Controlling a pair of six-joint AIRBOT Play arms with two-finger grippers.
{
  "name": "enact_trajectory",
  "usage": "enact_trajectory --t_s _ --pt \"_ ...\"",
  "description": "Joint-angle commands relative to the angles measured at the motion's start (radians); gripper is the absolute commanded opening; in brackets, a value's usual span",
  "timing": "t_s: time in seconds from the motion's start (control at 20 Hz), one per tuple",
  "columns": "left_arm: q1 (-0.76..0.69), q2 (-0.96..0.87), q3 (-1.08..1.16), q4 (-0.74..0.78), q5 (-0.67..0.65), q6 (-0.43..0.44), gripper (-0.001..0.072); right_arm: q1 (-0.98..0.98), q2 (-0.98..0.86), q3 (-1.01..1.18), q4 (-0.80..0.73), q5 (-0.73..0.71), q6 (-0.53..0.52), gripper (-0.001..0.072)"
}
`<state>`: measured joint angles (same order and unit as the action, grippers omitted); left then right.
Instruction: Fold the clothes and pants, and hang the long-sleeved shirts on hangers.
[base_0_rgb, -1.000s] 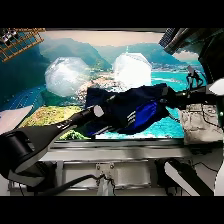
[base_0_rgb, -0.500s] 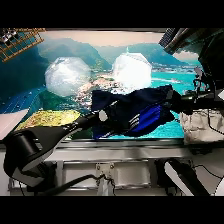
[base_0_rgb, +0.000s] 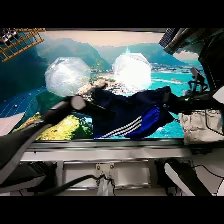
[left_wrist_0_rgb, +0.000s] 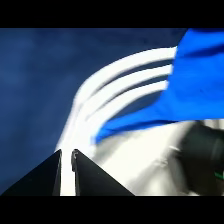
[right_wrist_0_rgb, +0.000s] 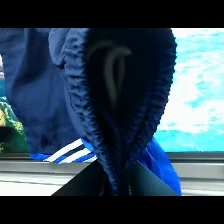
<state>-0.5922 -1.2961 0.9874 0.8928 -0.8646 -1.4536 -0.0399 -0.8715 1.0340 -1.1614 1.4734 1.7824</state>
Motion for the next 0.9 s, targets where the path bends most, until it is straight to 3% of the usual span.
enact_trajectory --t_s 0.0,0.25,0.55,0.6,0.65,0.7,0.75,0.85 --pt "0.173 0.188 -0.116 0.128 -0.089 -0.024 0.0068 0.192 -0.016 0.001 -0.074 -0.097 0.116 0.0046" --pt "0.257 0.451 -0.328 0.133 -0.215 -0.042 0.0054 0.585 -0.141 0.003 -0.246 -0.326 0.299 0.0046" --pt "0.257 0.723 -0.386 0.29 -0.243 -0.277 0.0043 0.844 -0.471 0.018 -0.333 -0.675 0.409 0.0049" --pt "0.257 0.739 -0.386 0.289 -0.246 -0.279 0.0019 0.865 -0.523 0.037 -0.335 -0.702 0.409 0.0163" --pt "0.256 0.744 -0.386 0.285 -0.252 -0.29 0.0007 0.884 -0.557 0.058 -0.33 -0.707 0.401 0.0433" --pt "0.256 0.743 -0.386 0.285 -0.263 -0.307 0.0007 0.901 -0.566 0.073 -0.328 -0.702 0.387 0.0553" --pt "0.257 0.742 -0.386 0.285 -0.267 -0.313 0.0008 0.914 -0.56 0.083 -0.33 -0.688 0.367 0.0513" --pt "0.257 0.742 -0.386 0.285 -0.266 -0.314 0.0018 0.916 -0.526 0.092 -0.354 -0.631 0.347 0.051"
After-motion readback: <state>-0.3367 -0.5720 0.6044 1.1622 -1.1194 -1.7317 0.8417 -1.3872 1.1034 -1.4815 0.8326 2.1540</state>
